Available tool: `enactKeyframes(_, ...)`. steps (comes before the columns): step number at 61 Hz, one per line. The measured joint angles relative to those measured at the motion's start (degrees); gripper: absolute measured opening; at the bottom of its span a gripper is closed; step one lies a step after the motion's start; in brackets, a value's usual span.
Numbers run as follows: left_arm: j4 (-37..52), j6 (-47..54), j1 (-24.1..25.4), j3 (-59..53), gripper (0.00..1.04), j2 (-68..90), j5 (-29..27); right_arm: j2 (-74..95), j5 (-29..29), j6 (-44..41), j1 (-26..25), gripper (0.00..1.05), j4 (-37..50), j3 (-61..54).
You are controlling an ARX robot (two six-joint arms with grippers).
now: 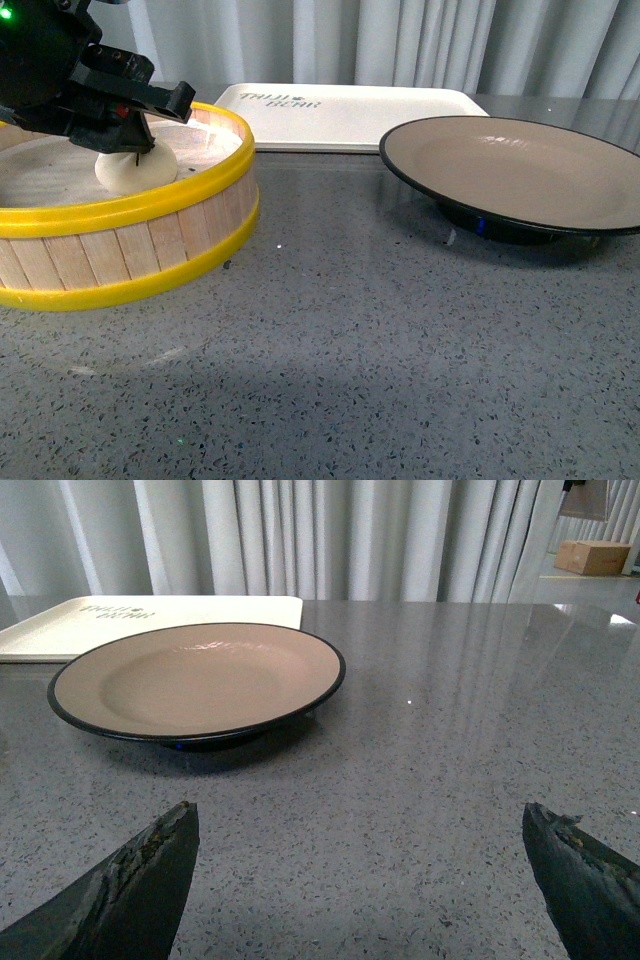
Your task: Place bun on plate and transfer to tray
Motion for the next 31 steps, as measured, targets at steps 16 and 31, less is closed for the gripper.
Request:
enactKeyframes(16, -1.14, -0.24, 0.24, 0.96, 0.04, 0.22, 1.29, 0.00, 0.00, 0.00, 0.00, 0.96, 0.00, 0.00)
enactKeyframes(31, -2.36, -0.33, 1.07, 3.15, 0.04, 0.26, 2.27, 0.00, 0.00, 0.00, 0.00, 0.96, 0.00, 0.00)
